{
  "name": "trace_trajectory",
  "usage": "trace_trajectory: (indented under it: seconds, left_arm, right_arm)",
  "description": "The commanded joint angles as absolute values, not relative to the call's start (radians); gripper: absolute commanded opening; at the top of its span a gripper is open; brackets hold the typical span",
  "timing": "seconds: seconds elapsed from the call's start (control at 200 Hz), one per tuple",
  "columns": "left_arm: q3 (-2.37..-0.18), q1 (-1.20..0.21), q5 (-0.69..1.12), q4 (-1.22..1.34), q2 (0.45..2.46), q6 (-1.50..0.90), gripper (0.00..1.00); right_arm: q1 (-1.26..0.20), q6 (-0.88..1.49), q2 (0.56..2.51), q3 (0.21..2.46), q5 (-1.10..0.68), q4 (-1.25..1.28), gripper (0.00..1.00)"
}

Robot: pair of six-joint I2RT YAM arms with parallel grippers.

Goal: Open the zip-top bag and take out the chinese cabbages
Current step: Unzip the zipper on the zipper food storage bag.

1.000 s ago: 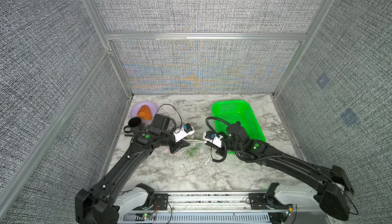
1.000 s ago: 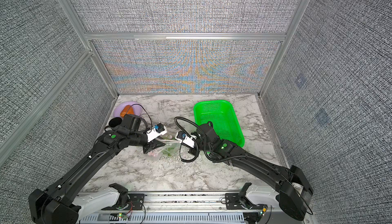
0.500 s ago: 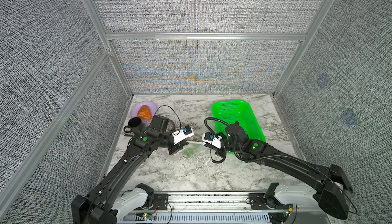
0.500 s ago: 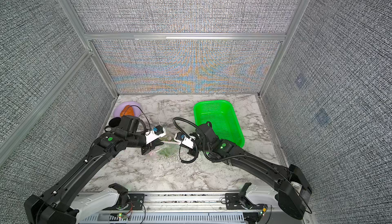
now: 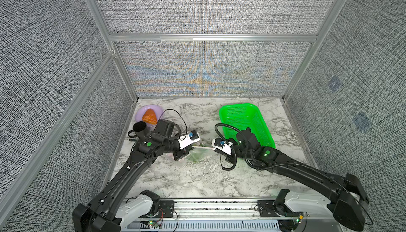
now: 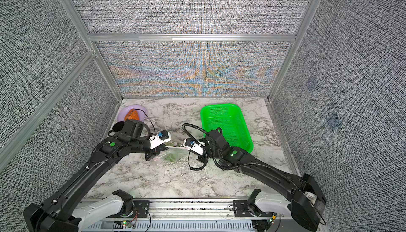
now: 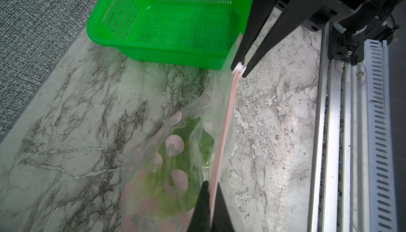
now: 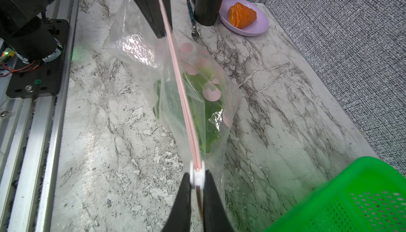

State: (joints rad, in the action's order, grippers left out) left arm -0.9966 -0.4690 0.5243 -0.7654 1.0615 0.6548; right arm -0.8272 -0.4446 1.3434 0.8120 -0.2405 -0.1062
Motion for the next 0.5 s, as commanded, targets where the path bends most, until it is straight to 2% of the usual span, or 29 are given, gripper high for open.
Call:
trace_trajectory:
  seconds: [0.0,0.495]
  left_arm:
    - [-1.003,-0.466,0.486,-0.789,1.061,0.663,0.01]
    - [-0.997,-0.466,0.464,-0.792,1.058,0.666,0.01]
  right_arm:
    - [-0.816,-0.45,1.338,0.808,-0.171,-0.193,0.0]
    - [-0.798,-0.435,1.286,0.763,-0.116,-0.262,0.0]
